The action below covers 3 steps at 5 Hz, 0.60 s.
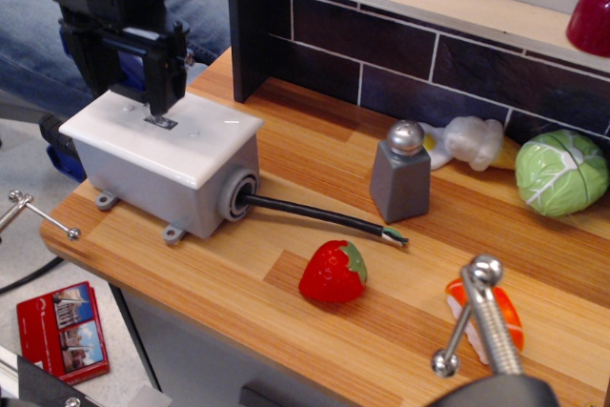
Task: Move light switch to the right
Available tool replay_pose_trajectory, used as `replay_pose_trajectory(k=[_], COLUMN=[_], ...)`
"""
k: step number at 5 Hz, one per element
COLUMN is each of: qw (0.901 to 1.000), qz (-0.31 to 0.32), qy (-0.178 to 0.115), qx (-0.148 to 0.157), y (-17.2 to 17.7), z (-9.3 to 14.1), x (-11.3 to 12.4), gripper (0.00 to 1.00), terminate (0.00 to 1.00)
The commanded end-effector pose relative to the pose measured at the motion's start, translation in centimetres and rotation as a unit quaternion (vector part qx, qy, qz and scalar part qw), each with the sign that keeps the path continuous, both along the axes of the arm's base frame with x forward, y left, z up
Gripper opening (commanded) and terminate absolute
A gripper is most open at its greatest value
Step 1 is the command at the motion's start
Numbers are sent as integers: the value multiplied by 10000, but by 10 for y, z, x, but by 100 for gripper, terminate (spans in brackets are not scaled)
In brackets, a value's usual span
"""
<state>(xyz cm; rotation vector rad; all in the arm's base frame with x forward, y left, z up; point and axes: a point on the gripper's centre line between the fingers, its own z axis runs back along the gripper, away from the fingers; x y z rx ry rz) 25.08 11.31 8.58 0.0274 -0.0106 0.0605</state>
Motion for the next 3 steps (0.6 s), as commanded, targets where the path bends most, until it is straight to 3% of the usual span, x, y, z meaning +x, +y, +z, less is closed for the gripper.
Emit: replay_pose_trajectory(k=[1, 3], qw=[9997, 9997], qz=[108, 94], qy=[-221, -215], qx=[88, -65], y=[-4, -23], z=[-2, -7], x=[18, 17], gripper=[100, 100], terminate=[0, 0])
